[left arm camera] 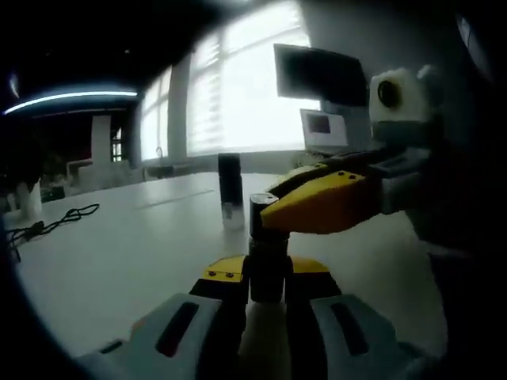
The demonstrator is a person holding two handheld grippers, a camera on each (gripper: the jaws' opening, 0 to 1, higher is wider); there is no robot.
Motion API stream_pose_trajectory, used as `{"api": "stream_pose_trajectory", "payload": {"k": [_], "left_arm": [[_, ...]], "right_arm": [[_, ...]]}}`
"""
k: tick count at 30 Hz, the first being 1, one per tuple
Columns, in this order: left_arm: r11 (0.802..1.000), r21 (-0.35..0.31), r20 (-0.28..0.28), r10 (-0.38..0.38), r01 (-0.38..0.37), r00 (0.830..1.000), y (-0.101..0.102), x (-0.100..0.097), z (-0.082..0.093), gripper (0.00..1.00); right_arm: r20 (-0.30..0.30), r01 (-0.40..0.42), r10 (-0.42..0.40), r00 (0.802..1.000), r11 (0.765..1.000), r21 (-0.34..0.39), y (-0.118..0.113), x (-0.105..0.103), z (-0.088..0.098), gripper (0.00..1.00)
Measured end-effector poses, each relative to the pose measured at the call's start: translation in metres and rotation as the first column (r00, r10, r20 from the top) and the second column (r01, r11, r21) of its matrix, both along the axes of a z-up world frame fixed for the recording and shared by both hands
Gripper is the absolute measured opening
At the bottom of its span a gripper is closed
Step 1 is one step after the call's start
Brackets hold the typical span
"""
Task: Pick up cosmetic bottle twist off cap place on table pick up cap screw tight cap place on table
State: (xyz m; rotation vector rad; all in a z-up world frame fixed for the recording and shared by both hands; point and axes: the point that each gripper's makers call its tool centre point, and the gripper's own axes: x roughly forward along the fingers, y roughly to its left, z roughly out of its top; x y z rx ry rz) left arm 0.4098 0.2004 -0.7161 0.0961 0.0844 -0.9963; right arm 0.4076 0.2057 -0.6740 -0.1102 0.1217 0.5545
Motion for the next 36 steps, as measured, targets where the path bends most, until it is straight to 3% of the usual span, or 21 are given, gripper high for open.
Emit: {"api": "stream_pose_trajectory", "payload": {"k": [4, 10, 13, 15, 16, 17, 20, 23, 24, 27, 29, 32, 36], "left_arm": [[1.000, -0.004, 0.005, 0.007, -0.007, 1.000, 0.001, 0.000, 0.001, 0.08], [1.000, 0.009, 0.014, 0.007, -0.007, 1.000, 0.001, -0.001, 0.000, 0.08], [1.000, 0.004, 0.013, 0.003, -0.003, 1.000, 0.000, -0.001, 0.000, 0.08], [0.999, -0.037, 0.009, -0.006, 0.006, 1.000, 0.001, -0.003, 0.006, 0.08], [0.998, -0.054, 0.006, -0.010, 0.010, 1.000, 0.001, -0.003, 0.008, 0.08], [0.998, -0.058, 0.007, -0.013, 0.013, 1.000, 0.002, -0.004, 0.009, 0.08], [0.997, -0.062, 0.006, -0.047, 0.048, 0.999, -0.002, -0.009, 0.009, 0.08], [0.995, -0.031, 0.012, -0.097, 0.098, 0.995, -0.008, -0.017, 0.005, 0.08], [0.993, -0.027, 0.013, -0.110, 0.111, 0.994, -0.010, -0.019, 0.004, 0.08], [0.990, -0.017, 0.012, -0.140, 0.141, 0.990, -0.013, -0.023, 0.002, 0.08], [0.989, -0.006, 0.020, -0.149, 0.149, 0.989, -0.014, -0.024, 0.001, 0.08], [0.985, -0.037, 0.006, -0.166, 0.166, 0.986, -0.012, -0.024, 0.005, 0.08], [0.981, -0.071, -0.012, -0.181, 0.180, 0.983, -0.011, -0.024, 0.008, 0.08]], "right_arm": [[-0.006, 0.125, -0.125, 0.992, 0.989, 0.084, -0.003, 0.001, 0.000, 0.09], [0.011, 0.139, -0.140, 0.990, 0.988, 0.063, -0.004, 0.000, -0.002, 0.09], [0.028, 0.061, -0.062, 0.998, 0.998, 0.031, 0.003, -0.003, -0.002, 0.14], [0.012, -0.020, 0.018, 1.000, 0.992, 0.127, 0.011, -0.008, 0.004, 0.39], [0.022, -0.049, 0.046, 0.999, 0.988, 0.146, 0.012, -0.010, 0.007, 0.44], [0.019, -0.063, 0.061, 0.998, 0.981, 0.185, 0.006, -0.011, 0.011, 0.41], [0.087, -0.151, 0.139, 0.986, 0.975, 0.161, -0.005, -0.015, 0.023, 0.36], [0.129, -0.274, 0.257, 0.958, 0.952, 0.137, -0.012, -0.022, 0.031, 0.37], [0.143, -0.328, 0.312, 0.939, 0.938, 0.108, -0.013, -0.026, 0.032, 0.36], [0.132, -0.402, 0.388, 0.912, 0.908, 0.113, -0.017, -0.029, 0.032, 0.37], [0.108, -0.423, 0.412, 0.905, 0.900, 0.107, -0.020, -0.025, 0.026, 0.37], [0.094, -0.470, 0.464, 0.881, 0.879, 0.073, -0.017, -0.027, 0.019, 0.37], [0.070, -0.555, 0.550, 0.832, 0.827, 0.090, -0.011, -0.035, 0.014, 0.36]]}}
